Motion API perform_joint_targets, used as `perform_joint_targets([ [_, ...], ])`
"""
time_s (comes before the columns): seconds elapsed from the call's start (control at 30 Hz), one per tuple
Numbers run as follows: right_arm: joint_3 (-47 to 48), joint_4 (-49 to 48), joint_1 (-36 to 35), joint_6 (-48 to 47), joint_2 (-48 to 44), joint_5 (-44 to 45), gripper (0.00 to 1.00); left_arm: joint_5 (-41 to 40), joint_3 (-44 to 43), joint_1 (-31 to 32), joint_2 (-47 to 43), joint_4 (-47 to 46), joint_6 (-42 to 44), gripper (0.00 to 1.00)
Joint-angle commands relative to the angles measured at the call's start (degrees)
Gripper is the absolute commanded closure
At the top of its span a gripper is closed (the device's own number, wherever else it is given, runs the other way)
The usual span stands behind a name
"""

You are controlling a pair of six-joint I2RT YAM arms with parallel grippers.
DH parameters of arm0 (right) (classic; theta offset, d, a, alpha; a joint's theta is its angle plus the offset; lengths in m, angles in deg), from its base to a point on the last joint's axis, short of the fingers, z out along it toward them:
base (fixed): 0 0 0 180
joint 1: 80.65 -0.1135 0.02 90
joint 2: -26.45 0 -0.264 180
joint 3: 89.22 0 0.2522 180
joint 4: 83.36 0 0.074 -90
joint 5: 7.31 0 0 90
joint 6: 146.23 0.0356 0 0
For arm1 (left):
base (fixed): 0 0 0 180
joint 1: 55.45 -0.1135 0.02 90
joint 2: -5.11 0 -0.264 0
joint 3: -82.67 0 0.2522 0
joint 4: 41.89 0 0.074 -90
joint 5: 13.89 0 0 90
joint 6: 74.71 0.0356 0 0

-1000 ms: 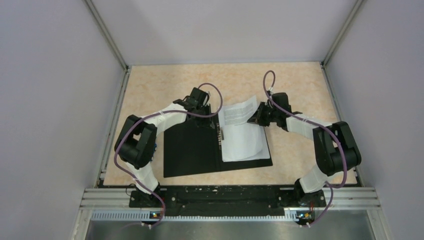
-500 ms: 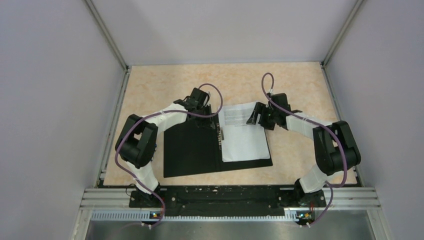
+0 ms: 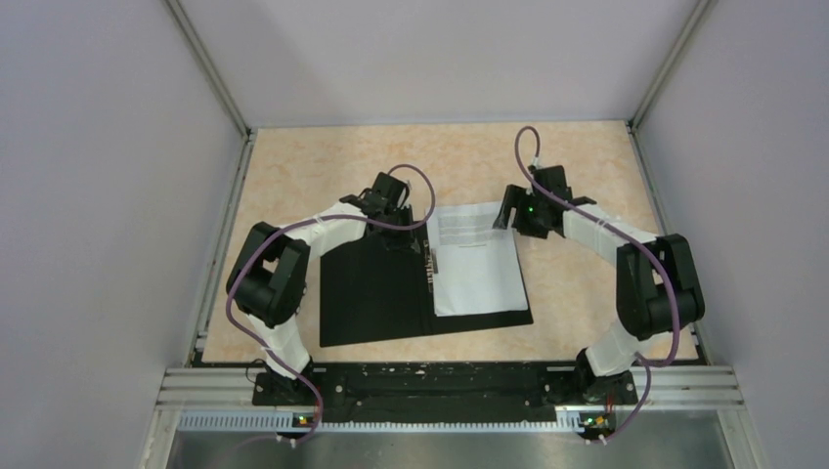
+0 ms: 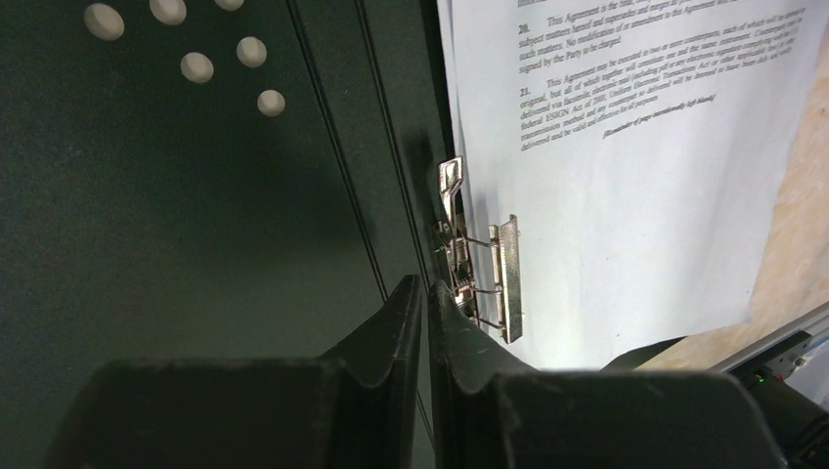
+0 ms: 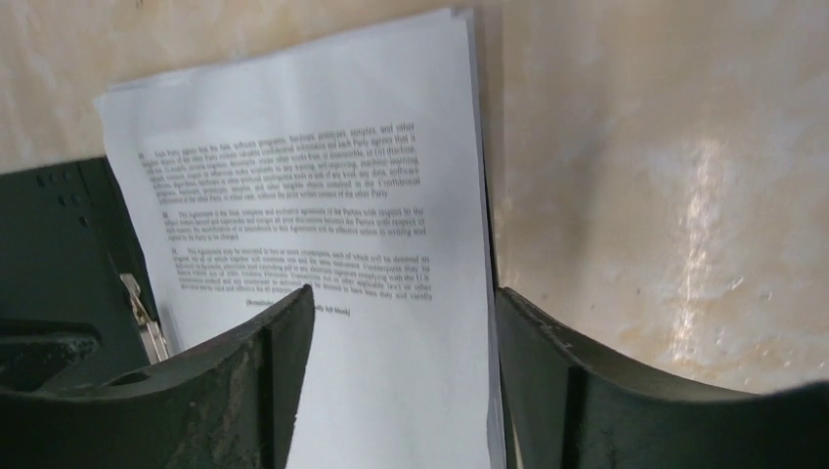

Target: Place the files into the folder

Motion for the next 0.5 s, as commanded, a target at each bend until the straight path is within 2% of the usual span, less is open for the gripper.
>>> perform_joint_targets([
  [0.0, 9.3, 0.7, 0.2, -1.2, 5.5, 5.3, 0.39, -0.6, 2.3, -0.3, -1.5, -2.4, -0.8, 0.88],
  [0.1, 15.1, 1.7, -1.0, -1.5, 9.4, 10.2, 0.45, -0.9, 4.8, -0.3, -2.7, -3.0, -1.4, 0.91],
  [0.2, 21.4, 4.0, -3.7, -3.2, 14.0, 14.4, 0.48, -1.7, 7.4, -0.3, -4.0, -3.7, -3.1, 1.00],
  [0.47, 35.3, 6.4, -12.0, -6.7, 25.5, 18.9, 0.53, -8.2, 14.8, -0.3, -8.8, -3.6, -11.0, 1.00],
])
